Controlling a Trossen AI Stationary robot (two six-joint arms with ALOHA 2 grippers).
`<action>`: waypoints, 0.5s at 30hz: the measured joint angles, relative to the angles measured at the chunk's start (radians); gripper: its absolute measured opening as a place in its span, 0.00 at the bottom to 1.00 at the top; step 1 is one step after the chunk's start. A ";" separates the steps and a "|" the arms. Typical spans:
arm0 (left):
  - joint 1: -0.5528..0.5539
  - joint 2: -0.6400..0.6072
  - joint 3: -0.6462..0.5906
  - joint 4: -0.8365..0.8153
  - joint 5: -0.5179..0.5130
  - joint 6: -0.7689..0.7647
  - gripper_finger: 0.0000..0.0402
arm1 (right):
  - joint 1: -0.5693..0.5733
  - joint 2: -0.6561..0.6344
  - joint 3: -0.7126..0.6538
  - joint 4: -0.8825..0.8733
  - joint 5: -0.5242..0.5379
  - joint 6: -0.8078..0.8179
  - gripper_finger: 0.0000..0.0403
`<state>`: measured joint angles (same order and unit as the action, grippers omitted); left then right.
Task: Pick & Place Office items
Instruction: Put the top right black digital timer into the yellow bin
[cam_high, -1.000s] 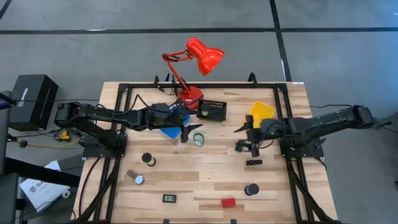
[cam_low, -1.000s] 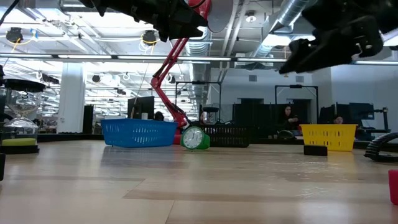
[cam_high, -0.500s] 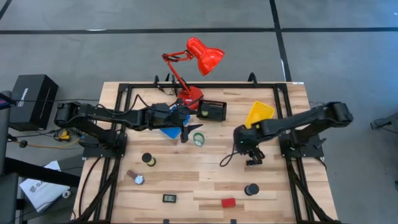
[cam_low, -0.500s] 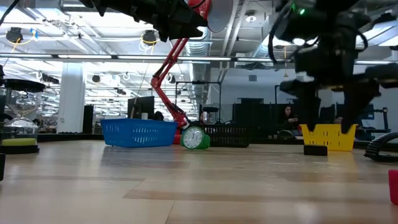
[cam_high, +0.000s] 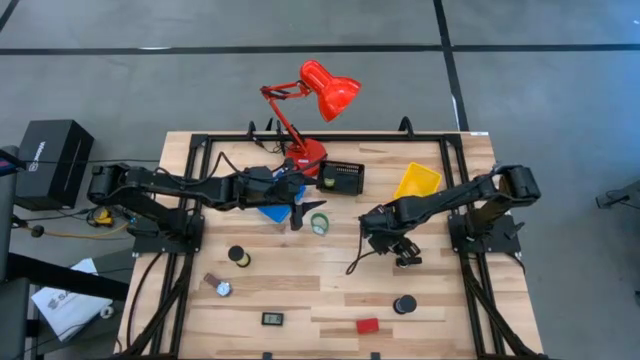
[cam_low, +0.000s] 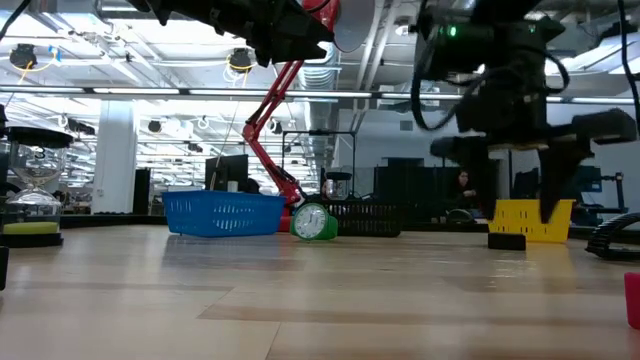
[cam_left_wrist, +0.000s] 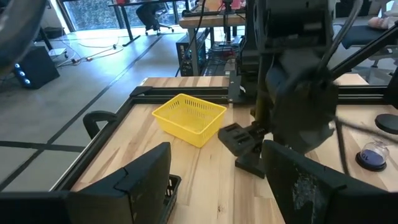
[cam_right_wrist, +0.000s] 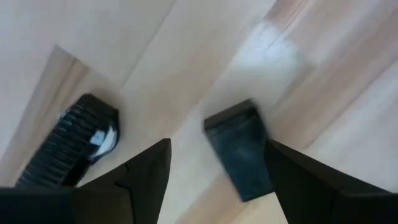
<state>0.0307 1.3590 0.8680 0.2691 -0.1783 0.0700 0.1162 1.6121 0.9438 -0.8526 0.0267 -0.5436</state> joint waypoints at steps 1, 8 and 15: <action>0.000 0.000 0.000 0.000 0.000 0.000 0.61 | 0.002 -0.011 0.002 0.004 0.016 -0.013 0.62; 0.000 0.000 0.000 0.000 0.000 0.000 0.61 | -0.015 -0.021 -0.006 0.051 0.026 -0.119 0.62; -0.017 0.000 0.000 0.000 0.000 -0.006 0.61 | -0.022 -0.020 -0.055 0.056 0.026 -0.168 0.62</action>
<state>0.0141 1.3594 0.8680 0.2687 -0.1783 0.0635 0.0940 1.5921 0.8890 -0.7969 0.0528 -0.7111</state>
